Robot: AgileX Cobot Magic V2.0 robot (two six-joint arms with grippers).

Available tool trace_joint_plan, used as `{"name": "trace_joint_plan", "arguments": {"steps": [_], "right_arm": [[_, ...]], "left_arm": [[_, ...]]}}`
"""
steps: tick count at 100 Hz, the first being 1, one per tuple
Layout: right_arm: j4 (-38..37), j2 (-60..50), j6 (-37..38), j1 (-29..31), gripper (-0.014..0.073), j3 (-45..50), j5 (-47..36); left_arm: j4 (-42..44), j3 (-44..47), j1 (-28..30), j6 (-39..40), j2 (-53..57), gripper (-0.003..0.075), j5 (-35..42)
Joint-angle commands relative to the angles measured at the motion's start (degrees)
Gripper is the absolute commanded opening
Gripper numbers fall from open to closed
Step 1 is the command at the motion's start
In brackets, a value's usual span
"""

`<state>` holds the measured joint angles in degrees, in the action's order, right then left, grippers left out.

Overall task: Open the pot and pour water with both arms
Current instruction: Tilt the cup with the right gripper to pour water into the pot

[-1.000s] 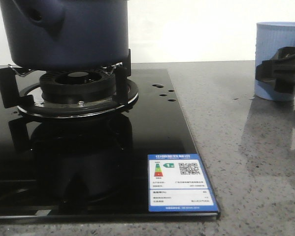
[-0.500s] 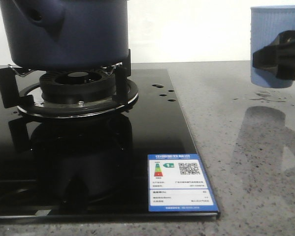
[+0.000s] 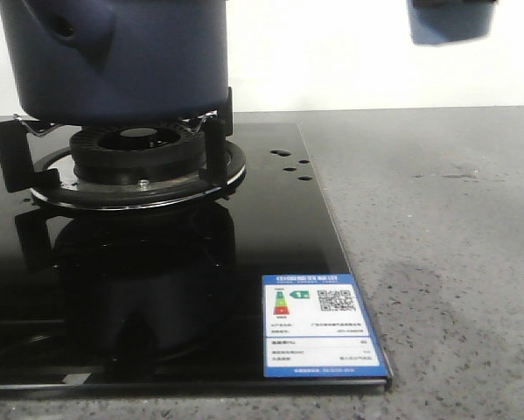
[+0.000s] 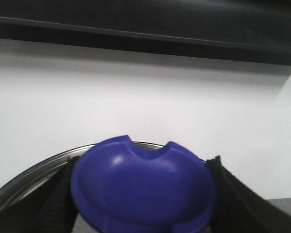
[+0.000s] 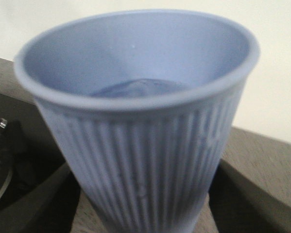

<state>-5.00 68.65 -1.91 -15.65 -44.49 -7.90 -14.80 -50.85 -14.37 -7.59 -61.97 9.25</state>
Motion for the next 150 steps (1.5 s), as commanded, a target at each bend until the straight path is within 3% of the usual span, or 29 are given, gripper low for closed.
{"name": "trace_joint_plan", "arguments": {"steps": [1,40,73,106,150], "right_arm": [[-2.08,-1.20,-0.11,-1.74,0.0332,-5.88,-2.73],[-8.49,4.20,-0.11,-10.47,0.0332,-19.82,6.70],[-20.33,10.12,-0.11,-16.75,0.0332,-28.97,17.16],[-35.04,13.35,-0.11,-21.25,0.0332,-32.75,23.63],[-53.65,14.67,-0.11,-23.55,0.0332,-32.74,23.92]], "left_arm": [[0.34,-2.34,0.24,-0.16,1.49,0.0379,5.92],[0.34,-2.34,0.24,-0.16,1.49,0.0379,5.92],[0.34,-2.34,0.24,-0.16,1.49,0.0379,5.92],[0.34,-2.34,0.24,-0.16,1.49,0.0379,5.92],[0.34,-2.34,0.24,-0.16,1.49,0.0379,5.92]]}}
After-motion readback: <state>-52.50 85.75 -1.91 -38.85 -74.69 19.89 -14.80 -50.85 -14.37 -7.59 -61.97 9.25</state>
